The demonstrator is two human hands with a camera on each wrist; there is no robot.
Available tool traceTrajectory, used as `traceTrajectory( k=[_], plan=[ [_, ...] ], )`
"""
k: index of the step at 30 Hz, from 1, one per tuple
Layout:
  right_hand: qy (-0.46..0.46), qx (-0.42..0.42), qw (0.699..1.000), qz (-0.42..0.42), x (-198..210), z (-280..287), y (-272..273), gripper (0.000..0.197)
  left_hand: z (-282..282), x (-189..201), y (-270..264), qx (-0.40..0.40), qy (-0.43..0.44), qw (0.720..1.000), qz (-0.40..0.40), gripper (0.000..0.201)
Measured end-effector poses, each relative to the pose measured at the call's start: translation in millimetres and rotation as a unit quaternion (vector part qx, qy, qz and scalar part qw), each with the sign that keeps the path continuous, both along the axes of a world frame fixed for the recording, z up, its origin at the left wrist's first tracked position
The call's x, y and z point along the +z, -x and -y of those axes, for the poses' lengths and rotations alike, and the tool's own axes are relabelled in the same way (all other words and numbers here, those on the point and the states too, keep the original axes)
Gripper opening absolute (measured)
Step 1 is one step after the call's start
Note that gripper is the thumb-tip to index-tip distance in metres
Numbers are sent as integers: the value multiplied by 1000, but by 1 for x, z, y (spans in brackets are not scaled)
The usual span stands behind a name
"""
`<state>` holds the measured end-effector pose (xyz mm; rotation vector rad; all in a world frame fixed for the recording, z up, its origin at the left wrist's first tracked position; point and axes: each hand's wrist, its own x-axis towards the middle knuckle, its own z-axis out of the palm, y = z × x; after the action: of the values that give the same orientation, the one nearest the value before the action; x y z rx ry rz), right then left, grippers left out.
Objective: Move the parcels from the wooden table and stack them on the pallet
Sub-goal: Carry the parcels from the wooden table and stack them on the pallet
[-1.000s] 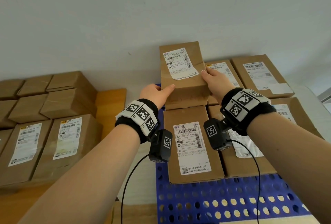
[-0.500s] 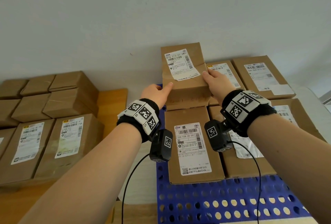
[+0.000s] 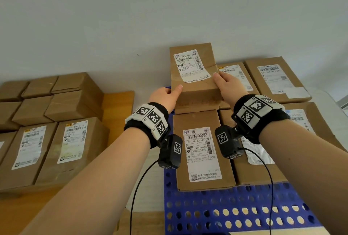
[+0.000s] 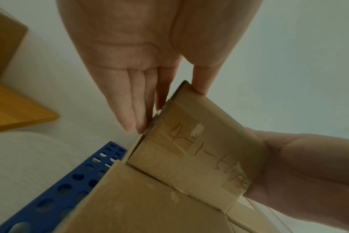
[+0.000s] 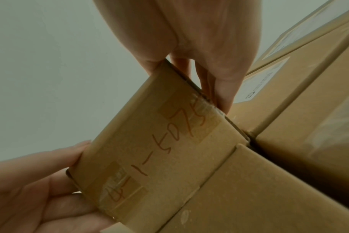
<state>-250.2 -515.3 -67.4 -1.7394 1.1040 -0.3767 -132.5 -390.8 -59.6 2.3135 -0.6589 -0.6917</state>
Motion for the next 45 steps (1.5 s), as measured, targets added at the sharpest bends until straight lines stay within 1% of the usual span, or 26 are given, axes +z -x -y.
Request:
traceTrajectory(
  k=[5, 10, 13, 16, 18, 21, 23, 26, 30, 33, 35, 42, 45],
  plan=[
    [2, 0, 1000, 1, 1, 0, 1, 51, 0, -4, -1, -2, 6, 1000, 3, 41],
    [-6, 9, 1000, 8, 5, -1, 2, 52, -1, -5, -2, -26, -9, 999, 41, 43],
    [0, -1, 1000, 9, 11, -1, 3, 57, -4, -1, 0, -35, -11, 998, 53, 41],
    [34, -12, 999, 8, 23, -4, 5, 58, -10, 6, 4, -30, 3, 997, 71, 41],
    [70, -14, 997, 31, 33, -11, 5, 50, -17, 12, 6, -12, 29, 996, 81, 40],
    [110, 3, 989, 95, 48, -30, -5, 41, -33, 19, 5, 37, 74, 992, 95, 45],
    [108, 20, 984, 139, 54, -44, -18, 39, -48, 25, 1, 61, 100, 988, 102, 43],
    [86, 41, 980, 173, 62, -68, -38, 34, -73, 35, -9, 97, 155, 978, 101, 36],
    [33, 87, 973, 210, 69, -111, -63, 23, -118, 49, -23, 124, 202, 965, 110, 27],
    [28, 115, 969, 215, 75, -152, -85, 21, -164, 56, -36, 141, 214, 959, 123, 21],
    [14, 126, 966, 224, 78, -185, -103, 20, -201, 59, -48, 157, 217, 956, 123, 22],
    [-4, 171, 962, 212, 73, -344, -172, 16, -366, 61, -109, 210, 230, 942, 129, 22],
    [-10, 191, 960, 202, 71, -405, -201, 15, -429, 64, -136, 230, 238, 934, 132, 21]
  ],
)
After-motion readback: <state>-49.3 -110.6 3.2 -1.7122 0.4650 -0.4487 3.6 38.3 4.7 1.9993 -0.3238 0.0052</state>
